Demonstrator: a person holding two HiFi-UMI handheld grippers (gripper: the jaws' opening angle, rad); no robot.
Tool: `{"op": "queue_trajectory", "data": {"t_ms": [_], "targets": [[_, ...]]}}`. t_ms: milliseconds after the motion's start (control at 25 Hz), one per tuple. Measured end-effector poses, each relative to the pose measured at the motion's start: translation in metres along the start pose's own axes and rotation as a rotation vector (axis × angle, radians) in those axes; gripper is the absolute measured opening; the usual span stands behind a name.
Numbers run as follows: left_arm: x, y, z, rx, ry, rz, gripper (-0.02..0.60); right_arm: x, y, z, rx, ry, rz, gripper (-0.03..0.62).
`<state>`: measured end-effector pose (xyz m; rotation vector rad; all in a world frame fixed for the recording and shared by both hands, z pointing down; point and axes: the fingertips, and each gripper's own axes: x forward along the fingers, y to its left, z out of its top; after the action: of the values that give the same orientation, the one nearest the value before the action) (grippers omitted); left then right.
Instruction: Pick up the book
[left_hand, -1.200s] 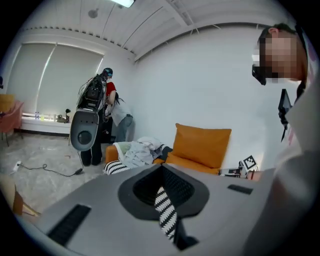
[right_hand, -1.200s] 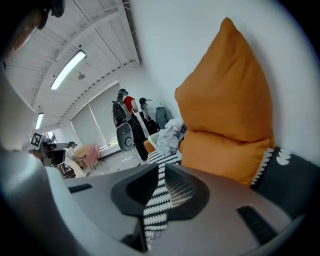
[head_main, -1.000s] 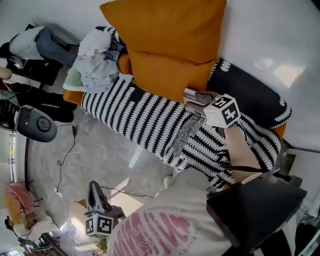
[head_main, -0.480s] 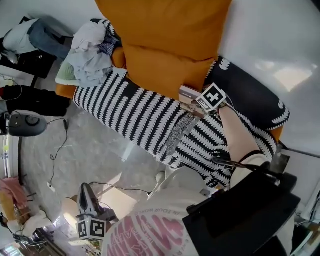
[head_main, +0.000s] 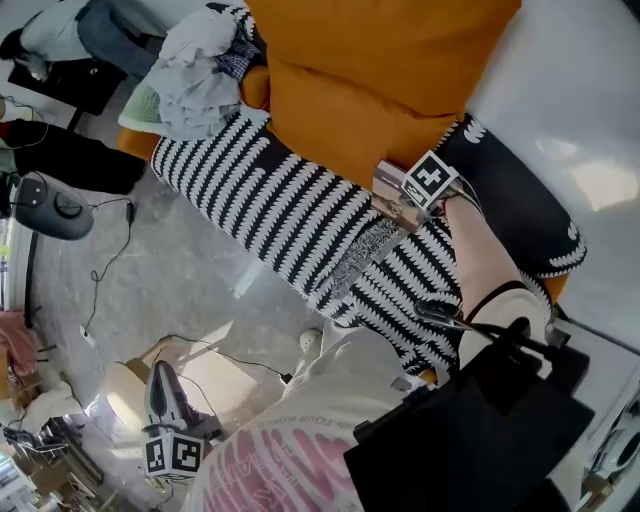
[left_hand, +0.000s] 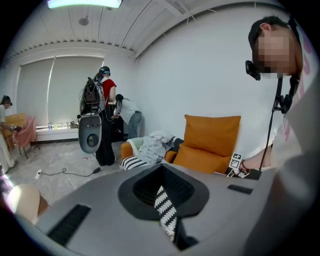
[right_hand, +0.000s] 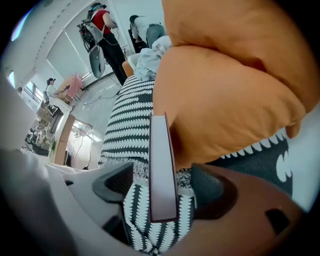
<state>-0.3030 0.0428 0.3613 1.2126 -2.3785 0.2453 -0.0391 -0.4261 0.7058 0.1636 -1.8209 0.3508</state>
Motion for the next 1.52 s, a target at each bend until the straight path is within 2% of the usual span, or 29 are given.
{"op": "queue_trajectory", "data": {"t_ms": [160,400,640,680,720,760,880,1120,1320,1520], "targets": [[-0.015,0.000,-0.003,0.006,0.008,0.025,0.006,0.007,0.006,-0.013,-0.046,0.088,0.014,0.359],[-0.016,0.003,-0.020,-0.019,0.003,0.059,0.006,0.034,0.020,-0.033,-0.046,0.133,0.057,0.359],[-0.018,0.000,-0.013,-0.015,0.008,0.044,0.006,0.033,0.020,-0.024,0.002,0.098,0.009,0.352],[-0.019,0.001,-0.010,-0.018,0.007,0.045,0.006,0.030,0.018,-0.022,0.014,0.095,-0.015,0.317],[-0.020,0.002,-0.007,-0.022,0.005,0.045,0.006,0.028,0.018,-0.020,0.024,0.096,-0.038,0.219],[-0.021,0.004,-0.006,-0.026,0.001,0.044,0.006,0.028,0.020,-0.021,0.030,0.101,-0.051,0.172],[-0.023,0.009,-0.008,-0.041,-0.009,0.042,0.006,0.030,0.028,-0.025,0.039,0.108,-0.058,0.166],[-0.018,0.023,-0.019,-0.085,-0.050,0.018,0.006,0.023,0.033,-0.026,0.130,0.036,-0.109,0.153],[-0.015,0.038,-0.023,-0.130,-0.087,-0.035,0.006,-0.010,0.045,-0.033,0.180,0.000,-0.161,0.153],[-0.025,0.059,-0.026,-0.094,-0.122,-0.088,0.006,-0.045,0.075,-0.027,0.248,-0.105,-0.161,0.152]]}}
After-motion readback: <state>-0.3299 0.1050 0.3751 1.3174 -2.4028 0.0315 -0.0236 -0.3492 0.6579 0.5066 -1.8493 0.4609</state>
